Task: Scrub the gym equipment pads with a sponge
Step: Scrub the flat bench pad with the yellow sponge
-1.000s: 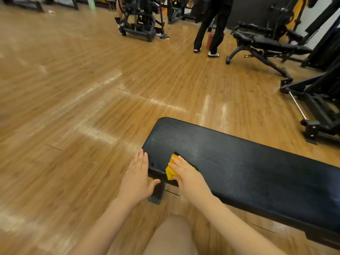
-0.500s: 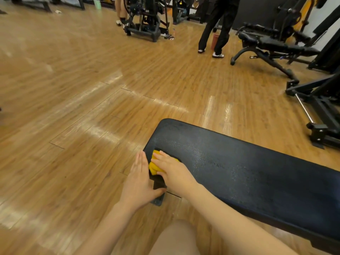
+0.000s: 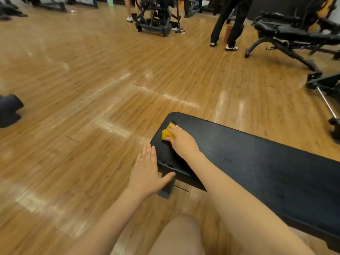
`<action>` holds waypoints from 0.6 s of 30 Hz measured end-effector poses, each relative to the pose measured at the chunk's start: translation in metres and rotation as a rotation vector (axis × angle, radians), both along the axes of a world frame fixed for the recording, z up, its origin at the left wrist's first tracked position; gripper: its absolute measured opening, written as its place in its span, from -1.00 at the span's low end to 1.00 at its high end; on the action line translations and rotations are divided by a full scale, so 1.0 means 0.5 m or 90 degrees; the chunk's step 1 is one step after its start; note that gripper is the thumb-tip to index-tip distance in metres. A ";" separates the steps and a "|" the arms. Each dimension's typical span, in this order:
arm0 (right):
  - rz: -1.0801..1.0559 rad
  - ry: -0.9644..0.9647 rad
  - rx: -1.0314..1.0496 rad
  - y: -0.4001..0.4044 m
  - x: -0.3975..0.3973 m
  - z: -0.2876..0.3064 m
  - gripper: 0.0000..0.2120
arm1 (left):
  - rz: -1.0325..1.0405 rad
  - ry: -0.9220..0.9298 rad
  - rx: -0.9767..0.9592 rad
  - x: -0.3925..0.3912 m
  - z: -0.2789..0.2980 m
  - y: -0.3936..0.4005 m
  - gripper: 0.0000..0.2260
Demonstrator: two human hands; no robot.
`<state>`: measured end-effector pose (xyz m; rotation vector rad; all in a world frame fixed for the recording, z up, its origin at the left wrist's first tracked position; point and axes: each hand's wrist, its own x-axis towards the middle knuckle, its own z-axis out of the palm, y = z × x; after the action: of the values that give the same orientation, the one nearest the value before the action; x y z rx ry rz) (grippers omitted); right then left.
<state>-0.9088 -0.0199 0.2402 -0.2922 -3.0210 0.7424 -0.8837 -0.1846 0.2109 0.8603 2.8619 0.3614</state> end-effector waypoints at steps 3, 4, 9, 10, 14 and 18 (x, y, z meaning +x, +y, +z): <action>-0.094 0.030 -0.014 0.063 0.087 -0.009 -0.68 | 0.002 -0.015 -0.028 -0.004 0.014 0.002 -0.03; -0.137 0.040 -0.015 0.088 0.124 -0.012 -0.68 | 0.007 -0.015 -0.044 -0.003 0.022 0.007 -0.06; -0.260 0.033 -0.031 0.136 0.182 -0.005 -0.65 | 0.007 0.046 -0.069 0.015 0.050 0.077 -0.20; -0.246 0.046 -0.034 0.132 0.169 -0.007 -0.64 | -0.010 0.054 -0.058 0.019 0.050 0.100 -0.22; -0.132 0.034 0.020 0.140 0.142 -0.031 -0.63 | -0.078 0.056 -0.047 0.032 0.038 0.184 -0.29; -0.201 0.045 0.040 0.220 0.238 -0.025 -0.69 | -0.070 0.081 -0.055 0.033 0.017 0.200 -0.33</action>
<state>-0.7898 0.0903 0.2275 -0.7027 -2.8254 0.6144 -0.8670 -0.0844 0.2193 1.0538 2.9031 0.1760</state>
